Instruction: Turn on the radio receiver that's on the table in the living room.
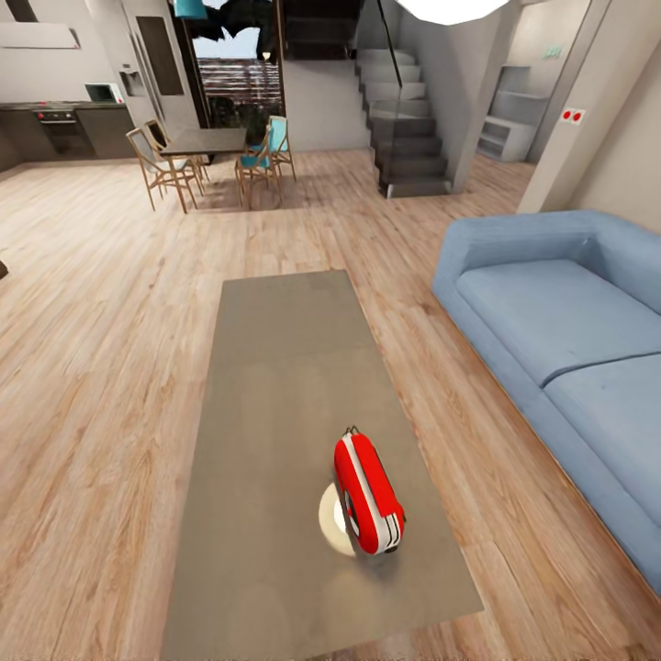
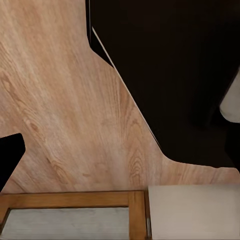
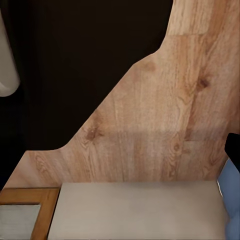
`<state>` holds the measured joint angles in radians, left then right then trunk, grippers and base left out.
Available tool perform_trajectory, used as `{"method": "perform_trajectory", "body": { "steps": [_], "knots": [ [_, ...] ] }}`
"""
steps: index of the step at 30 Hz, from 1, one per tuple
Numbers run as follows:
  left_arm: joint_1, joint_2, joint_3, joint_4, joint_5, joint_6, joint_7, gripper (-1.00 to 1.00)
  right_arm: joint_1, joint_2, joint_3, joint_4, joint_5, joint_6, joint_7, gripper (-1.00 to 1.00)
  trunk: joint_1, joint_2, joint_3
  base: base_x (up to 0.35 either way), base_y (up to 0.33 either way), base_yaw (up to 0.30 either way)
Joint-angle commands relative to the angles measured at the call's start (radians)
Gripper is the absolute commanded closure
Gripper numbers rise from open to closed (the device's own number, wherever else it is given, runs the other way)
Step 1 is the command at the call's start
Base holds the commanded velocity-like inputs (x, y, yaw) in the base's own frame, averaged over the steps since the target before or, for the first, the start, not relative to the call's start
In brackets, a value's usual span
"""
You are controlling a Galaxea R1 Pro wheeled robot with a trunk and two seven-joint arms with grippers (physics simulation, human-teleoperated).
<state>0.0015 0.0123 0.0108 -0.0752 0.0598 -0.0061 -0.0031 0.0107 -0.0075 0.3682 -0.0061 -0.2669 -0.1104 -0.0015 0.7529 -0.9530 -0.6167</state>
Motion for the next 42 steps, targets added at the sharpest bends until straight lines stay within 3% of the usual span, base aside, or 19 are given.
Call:
{"method": "perform_trajectory", "body": {
  "steps": [1,42],
  "knots": [
    [0.000,0.000,0.000,0.000,0.000,0.000,0.000,-1.00,0.000,0.000,0.000,0.000,0.000,0.000,0.000,-1.00,0.000,0.000,-0.002,0.000,0.000,0.000],
    [0.000,0.000,0.000,0.000,0.001,0.000,0.000,-1.00,0.000,0.001,0.000,0.000,0.000,0.000,0.000,-1.00,0.000,0.000,-0.068,0.000,0.000,0.000]
  ]
}}
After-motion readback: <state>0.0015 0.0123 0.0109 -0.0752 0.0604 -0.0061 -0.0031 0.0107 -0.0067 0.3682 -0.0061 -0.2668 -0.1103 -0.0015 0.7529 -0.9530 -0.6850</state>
